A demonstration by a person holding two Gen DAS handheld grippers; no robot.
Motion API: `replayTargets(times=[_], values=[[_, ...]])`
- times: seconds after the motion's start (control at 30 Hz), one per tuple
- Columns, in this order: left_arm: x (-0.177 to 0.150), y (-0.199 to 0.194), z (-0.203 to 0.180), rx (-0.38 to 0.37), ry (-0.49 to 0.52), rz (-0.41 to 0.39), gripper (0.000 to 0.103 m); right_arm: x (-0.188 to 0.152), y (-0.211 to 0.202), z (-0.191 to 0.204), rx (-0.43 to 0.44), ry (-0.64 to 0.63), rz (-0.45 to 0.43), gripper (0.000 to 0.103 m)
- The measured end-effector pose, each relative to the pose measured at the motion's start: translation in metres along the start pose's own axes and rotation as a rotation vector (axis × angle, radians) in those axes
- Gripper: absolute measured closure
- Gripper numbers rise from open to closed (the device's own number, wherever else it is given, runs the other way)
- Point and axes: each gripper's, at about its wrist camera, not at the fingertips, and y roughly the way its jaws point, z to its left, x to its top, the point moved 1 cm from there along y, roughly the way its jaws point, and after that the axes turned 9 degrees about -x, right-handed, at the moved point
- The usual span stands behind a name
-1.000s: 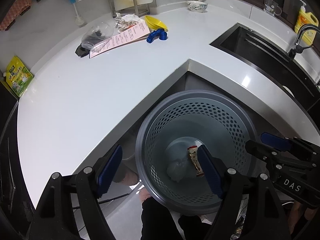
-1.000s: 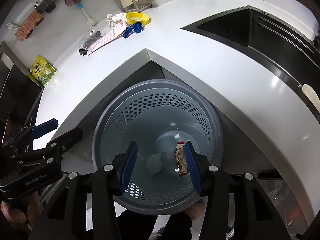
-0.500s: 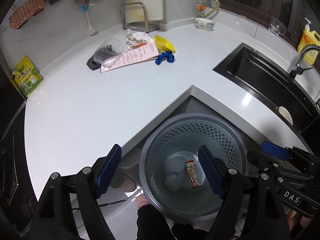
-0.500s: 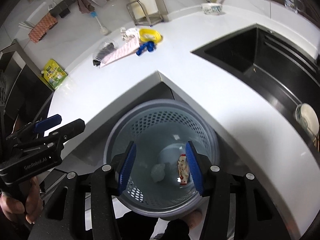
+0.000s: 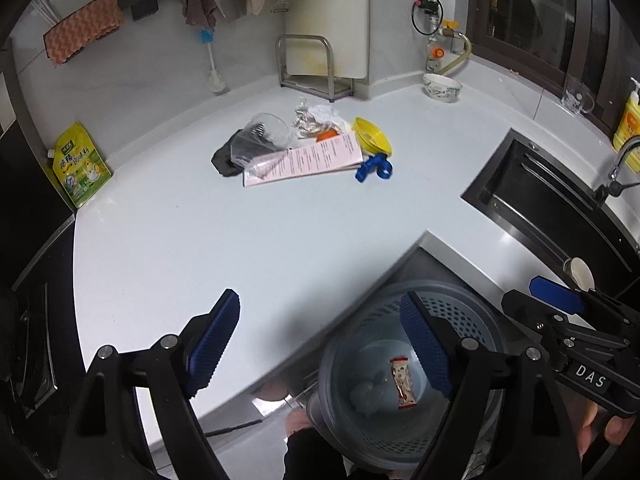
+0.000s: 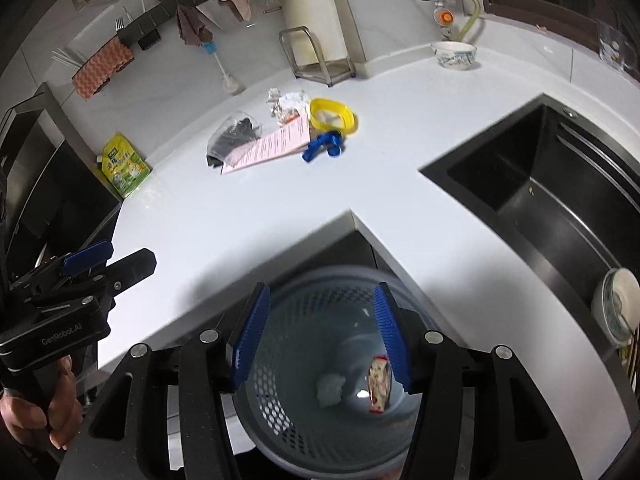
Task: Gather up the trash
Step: 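Move both tools back toward the trash pile on the counter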
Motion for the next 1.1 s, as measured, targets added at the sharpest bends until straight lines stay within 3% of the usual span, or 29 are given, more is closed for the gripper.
replayTargets(times=[0.37, 0.67, 1.1], values=[[0.058, 0.029, 0.058, 0.005, 0.017, -0.037, 0.017, 0.047, 0.045, 0.021, -0.037, 0.041, 0.002, 0.044], [0.078, 0.074, 0.104, -0.006, 0.0, 0.005, 0.015, 0.075, 0.098, 0.035, -0.093, 0.061, 0.038, 0.043], [0.111, 0.128, 0.132, -0.062, 0.05, 0.026, 0.015, 0.113, 0.158, 0.045, -0.152, 0.14, 0.034, 0.043]])
